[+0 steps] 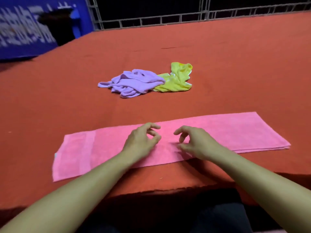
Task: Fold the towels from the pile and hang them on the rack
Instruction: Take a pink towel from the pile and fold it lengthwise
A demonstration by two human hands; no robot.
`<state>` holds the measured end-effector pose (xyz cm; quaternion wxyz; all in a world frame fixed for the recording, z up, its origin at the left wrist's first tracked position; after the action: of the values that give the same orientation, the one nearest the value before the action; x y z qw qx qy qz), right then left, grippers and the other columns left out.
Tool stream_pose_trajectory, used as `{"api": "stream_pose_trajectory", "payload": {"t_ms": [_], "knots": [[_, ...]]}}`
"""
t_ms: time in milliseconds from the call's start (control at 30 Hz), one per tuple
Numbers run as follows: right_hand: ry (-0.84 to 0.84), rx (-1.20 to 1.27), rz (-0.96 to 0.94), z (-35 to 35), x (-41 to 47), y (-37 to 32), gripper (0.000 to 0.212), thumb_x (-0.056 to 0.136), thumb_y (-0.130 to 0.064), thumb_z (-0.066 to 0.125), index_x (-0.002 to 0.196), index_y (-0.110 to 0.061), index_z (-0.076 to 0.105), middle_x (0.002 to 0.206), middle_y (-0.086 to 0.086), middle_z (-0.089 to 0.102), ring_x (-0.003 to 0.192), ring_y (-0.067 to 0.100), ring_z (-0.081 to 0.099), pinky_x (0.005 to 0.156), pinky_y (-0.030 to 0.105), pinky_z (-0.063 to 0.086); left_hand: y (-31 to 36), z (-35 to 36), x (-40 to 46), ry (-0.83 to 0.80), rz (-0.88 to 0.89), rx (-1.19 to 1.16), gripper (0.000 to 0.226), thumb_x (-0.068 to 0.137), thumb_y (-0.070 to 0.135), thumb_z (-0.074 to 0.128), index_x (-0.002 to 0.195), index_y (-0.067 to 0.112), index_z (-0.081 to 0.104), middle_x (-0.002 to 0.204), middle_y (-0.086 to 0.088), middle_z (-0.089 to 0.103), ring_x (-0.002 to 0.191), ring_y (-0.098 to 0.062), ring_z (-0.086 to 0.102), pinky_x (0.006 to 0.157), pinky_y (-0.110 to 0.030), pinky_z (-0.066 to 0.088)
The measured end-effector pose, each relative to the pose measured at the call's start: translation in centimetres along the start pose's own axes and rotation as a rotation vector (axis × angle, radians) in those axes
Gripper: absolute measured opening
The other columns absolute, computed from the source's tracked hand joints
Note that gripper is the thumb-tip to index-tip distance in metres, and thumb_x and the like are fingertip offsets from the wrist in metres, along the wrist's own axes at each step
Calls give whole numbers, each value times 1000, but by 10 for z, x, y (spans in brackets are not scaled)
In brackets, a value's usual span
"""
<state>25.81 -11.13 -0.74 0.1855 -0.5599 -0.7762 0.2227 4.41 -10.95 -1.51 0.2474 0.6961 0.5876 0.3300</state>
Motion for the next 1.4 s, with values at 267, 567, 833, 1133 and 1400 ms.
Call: {"api": "stream_pose_trajectory", "payload": {"t_ms": [267,567,833,1133,1400], "knots": [[-136,34,-261,75,30,-108,31,84,-24,68,113,-32,62,88,-19,64,63,-7,50,71,26,42,-97,-124,-72,230,-236,156,25,83,24,68,94,46,59,85,20,68,65,-6,63,75,-36,55],[-153,41,-403,147,98,-204,29,87,-22,65,116,-23,63,95,-11,69,75,10,57,75,28,44,-175,-201,-124,386,-556,223,33,82,31,75,111,26,62,92,11,67,95,-16,65,83,-29,45],[-63,-104,-439,207,176,-263,44,90,-30,57,134,-26,51,126,-1,64,116,30,52,96,42,43,-176,-195,-117,305,-539,189,57,78,38,77,126,22,50,77,14,67,94,-13,63,80,-30,44],[-156,48,-358,226,202,-266,44,90,-26,61,133,-28,50,97,-13,65,109,20,61,97,44,43,-182,-188,-109,499,-445,-131,48,91,16,66,135,20,47,85,9,59,77,-4,55,73,-21,42],[-97,239,-421,218,210,-275,42,90,-13,63,131,-15,55,87,-9,61,83,11,56,78,19,38,-183,-189,-123,513,-438,-11,54,90,21,68,138,28,43,97,15,62,79,-6,57,70,-20,40]]}}
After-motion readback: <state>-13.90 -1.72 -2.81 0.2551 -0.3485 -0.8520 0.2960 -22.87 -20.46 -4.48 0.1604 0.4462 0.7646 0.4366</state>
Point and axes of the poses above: each hand's wrist, its own x-axis towards the middle knuckle, its own z-axis out of the palm, y = z × x, the point moved 2 cm from there along x, towards the middle knuckle
